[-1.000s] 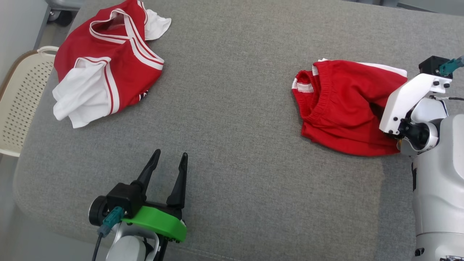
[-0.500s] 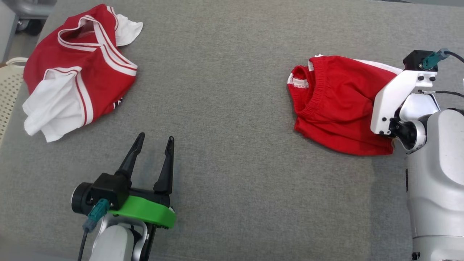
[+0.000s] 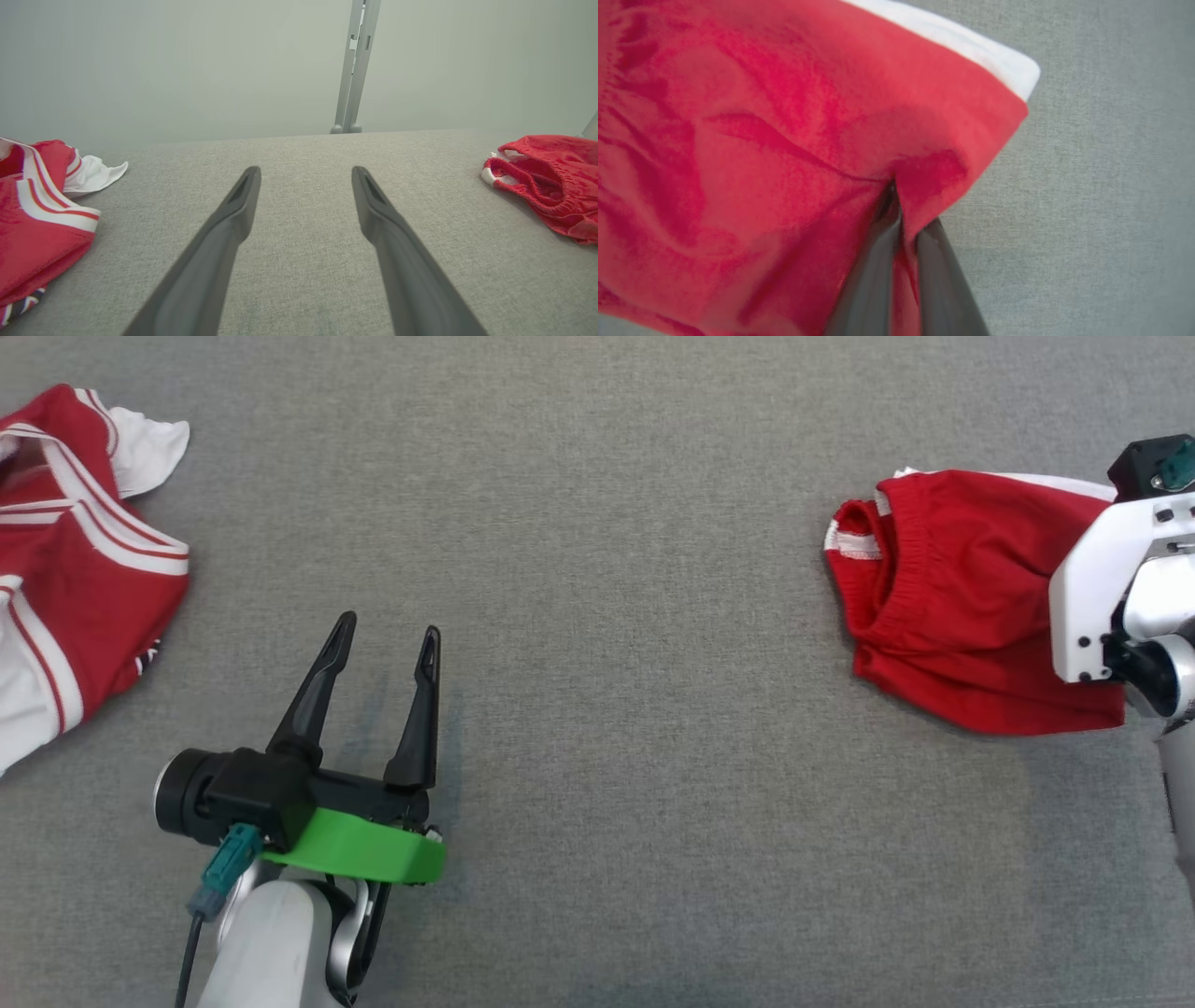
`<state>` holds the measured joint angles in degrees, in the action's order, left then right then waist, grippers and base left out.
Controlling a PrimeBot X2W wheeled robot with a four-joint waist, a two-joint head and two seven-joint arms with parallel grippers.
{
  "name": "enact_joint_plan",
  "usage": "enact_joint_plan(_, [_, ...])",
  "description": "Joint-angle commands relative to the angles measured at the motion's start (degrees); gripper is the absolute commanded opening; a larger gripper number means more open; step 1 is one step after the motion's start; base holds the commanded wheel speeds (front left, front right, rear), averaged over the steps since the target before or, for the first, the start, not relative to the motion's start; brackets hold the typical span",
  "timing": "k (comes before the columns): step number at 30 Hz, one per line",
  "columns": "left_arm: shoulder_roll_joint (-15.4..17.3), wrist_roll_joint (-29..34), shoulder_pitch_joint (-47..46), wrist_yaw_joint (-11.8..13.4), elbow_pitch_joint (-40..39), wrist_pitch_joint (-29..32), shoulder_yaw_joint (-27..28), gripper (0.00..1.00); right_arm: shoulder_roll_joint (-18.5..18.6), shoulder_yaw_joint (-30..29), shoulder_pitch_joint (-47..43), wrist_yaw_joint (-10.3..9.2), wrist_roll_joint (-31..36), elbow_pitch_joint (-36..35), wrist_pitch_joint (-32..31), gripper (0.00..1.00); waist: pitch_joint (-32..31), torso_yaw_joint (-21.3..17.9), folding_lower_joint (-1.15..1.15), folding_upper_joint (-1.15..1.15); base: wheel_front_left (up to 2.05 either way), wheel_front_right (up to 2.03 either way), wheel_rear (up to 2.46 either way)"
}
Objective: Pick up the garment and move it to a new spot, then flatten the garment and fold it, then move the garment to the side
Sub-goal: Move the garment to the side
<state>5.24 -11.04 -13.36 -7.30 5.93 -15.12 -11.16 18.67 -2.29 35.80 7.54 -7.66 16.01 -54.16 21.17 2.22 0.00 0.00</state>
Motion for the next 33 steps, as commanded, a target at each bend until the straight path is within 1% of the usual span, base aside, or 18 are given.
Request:
enact_joint_plan(1, [0.63, 0.00, -1.23, -0.09, -0.16, 0.00, -0.11, 1.00, 1.13, 0.36, 0.28, -0.10, -0.50, -0.45, 0.15, 0.00, 3.04, -2.88, 0.00, 0.00, 0.00, 0.00, 0.00])
enact_joint_plan(6, [1.26, 0.28, -2.41, -0.18, -0.88, 0.00, -1.67, 1.00, 7.21, 1.64, 2.08, -0.10, -0.37, -0.29, 2.04, 0.00, 5.93, -3.17, 0.00, 0.00, 0.00, 0.00, 0.00])
enact_joint_plan(11, [2.01, 0.29, -3.50, -0.18, -1.50, 0.00, -3.04, 1.00, 12.37, 0.81, 3.77, -0.10, 0.44, 1.66, 4.28, 0.00, 8.23, -1.73, 0.00, 0.00, 0.00, 0.00, 0.00])
enact_joint_plan(16, [2.40, 0.16, -4.16, -0.20, -2.25, 0.00, -3.44, 1.00, 17.92, 1.35, 4.93, -0.10, 2.01, 2.91, 7.72, 0.00, 10.23, 0.14, 0.00, 0.00, 0.00, 0.00, 0.00])
enact_joint_plan(19, [2.45, 0.31, -4.35, -0.20, -2.77, 0.00, -3.71, 1.00, 21.17, 1.45, 5.06, -0.10, 2.73, 4.08, 8.02, 0.00, 11.40, 1.20, 0.00, 0.00, 0.00, 0.00, 0.00])
enact_joint_plan(20, [2.45, 0.31, -4.35, -0.20, -2.77, 0.00, -3.71, 1.00, 21.17, 1.45, 5.06, -0.10, 2.73, 4.08, 8.02, 0.00, 11.40, 1.20, 0.00, 0.00, 0.00, 0.00, 0.00])
enact_joint_plan(23, [2.52, 0.50, -4.26, -0.20, -3.02, 0.00, -3.95, 1.00, 24.40, 0.91, 4.22, -0.10, 2.81, 4.98, 8.91, 0.00, 12.06, 2.14, 0.00, 0.00, 0.00, 0.00, 0.00])
enact_joint_plan(24, [2.72, 0.63, -4.12, -0.20, -3.16, 0.00, -4.14, 1.00, 26.09, 0.10, 3.61, -0.11, 1.94, 6.10, 9.60, 0.00, 12.39, 2.60, 0.00, 0.00, 0.00, 0.00, 0.00])
enact_joint_plan(29, [3.15, 1.52, -4.22, -0.08, -4.20, 0.00, -3.46, 1.00, 28.15, -2.06, 3.03, -0.11, 2.59, 7.77, 12.39, 0.00, 13.10, 2.93, 0.00, 0.00, 0.00, 0.00, 0.00])
enact_joint_plan(30, [3.24, 1.82, -4.20, -0.05, -4.38, 0.00, -3.46, 1.00, 28.51, -2.14, 2.77, -0.10, 2.93, 7.77, 13.27, 0.32, 13.08, 2.95, 0.00, 0.00, 0.00, 0.00, 0.00])
enact_joint_plan(31, [3.24, 2.07, -4.23, -0.04, -4.67, 0.00, -3.44, 1.00, 29.06, -2.52, 2.74, -0.11, 3.37, 7.79, 14.30, 0.84, 13.15, 2.98, 0.00, 0.00, 0.00, 0.00, 0.00])
enact_joint_plan(32, [3.13, 2.14, -4.27, -0.04, -4.78, 0.00, -3.41, 1.00, 29.20, -3.41, 2.76, -0.11, 3.64, 8.25, 15.01, 1.00, 13.20, 2.98, 0.00, 0.00, 0.00, 0.00, 0.00])
enact_joint_plan(33, [3.00, 2.27, -4.38, -0.04, -5.12, 0.00, -3.37, 1.00, 29.07, -3.78, 2.45, -0.11, 3.93, 8.63, 15.58, 1.00, 13.17, 2.95, 0.00, 0.00, 0.00, 0.00, 0.00])
